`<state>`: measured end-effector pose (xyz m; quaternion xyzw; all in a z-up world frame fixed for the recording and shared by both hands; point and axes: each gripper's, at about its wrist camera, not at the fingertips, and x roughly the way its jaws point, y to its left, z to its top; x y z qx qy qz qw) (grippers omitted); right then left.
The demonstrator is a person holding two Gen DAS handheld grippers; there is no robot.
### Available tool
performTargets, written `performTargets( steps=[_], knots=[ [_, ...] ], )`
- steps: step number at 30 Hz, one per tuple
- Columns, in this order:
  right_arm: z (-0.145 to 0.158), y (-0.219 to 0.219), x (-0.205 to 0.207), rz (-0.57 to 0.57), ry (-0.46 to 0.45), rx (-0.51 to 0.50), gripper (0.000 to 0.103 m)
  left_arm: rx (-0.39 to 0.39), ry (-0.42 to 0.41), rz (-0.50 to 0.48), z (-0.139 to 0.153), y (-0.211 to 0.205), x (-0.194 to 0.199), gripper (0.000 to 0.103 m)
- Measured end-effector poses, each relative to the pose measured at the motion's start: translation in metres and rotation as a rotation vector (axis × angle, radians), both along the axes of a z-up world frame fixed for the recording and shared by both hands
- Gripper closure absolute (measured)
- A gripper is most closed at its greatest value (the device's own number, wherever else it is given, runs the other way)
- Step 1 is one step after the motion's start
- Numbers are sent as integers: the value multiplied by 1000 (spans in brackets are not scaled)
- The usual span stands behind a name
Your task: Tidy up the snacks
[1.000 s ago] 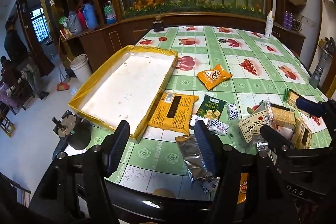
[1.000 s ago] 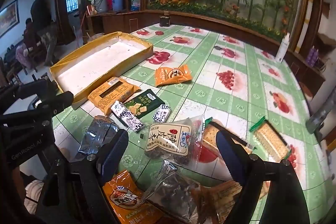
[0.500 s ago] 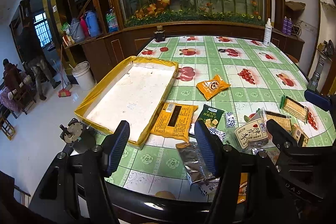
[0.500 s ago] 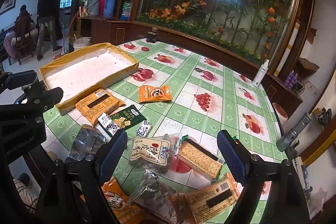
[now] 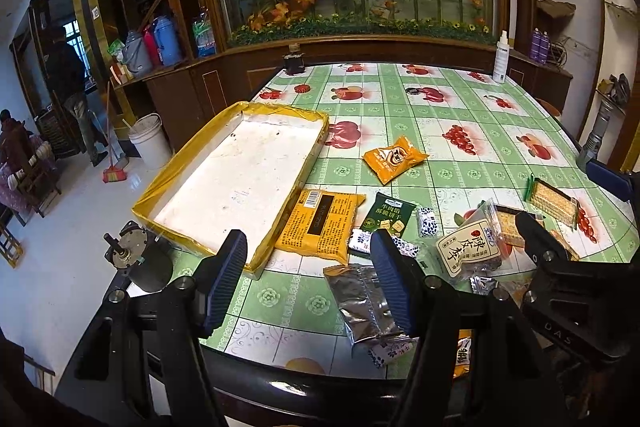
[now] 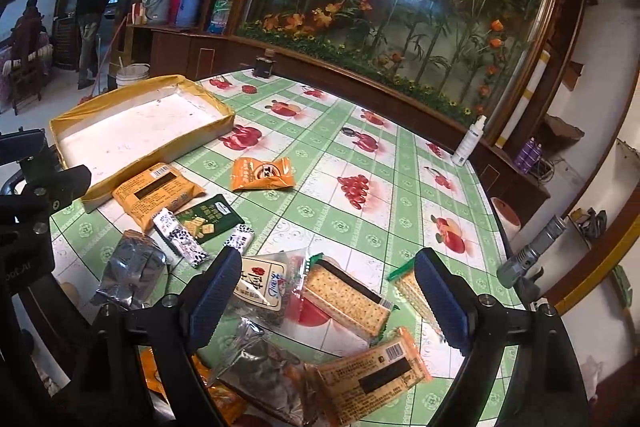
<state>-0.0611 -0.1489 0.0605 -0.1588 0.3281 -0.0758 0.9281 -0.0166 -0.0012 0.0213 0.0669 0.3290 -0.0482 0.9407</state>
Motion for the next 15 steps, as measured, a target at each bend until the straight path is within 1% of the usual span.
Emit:
performTargets(
  steps=[2,3,6,7,9,10,15],
  knots=[
    [-1,-1,0,-4,0,-5,13,7,-3,0,0,-1,0,40],
    [-1,-1,0,-4,-1,-7,13,-22,-2,2,-1,1,0,40],
    [0,-1,-2,-4,-4,-12,13,3,3,1,-1,0,-1,40],
    [0,-1,-2,-4,-5,-13,13,-10,8,2,-1,1,-1,40],
    [0,-1,-2,-5,-5,-14,13,9,11,-2,-1,0,-1,40],
    [0,-1,-2,-6,-5,-15,13,33,10,-5,-2,-2,-1,40],
    [0,-2,-2,-12,-5,-15,13,56,7,-7,-3,-3,-1,40]
  ],
)
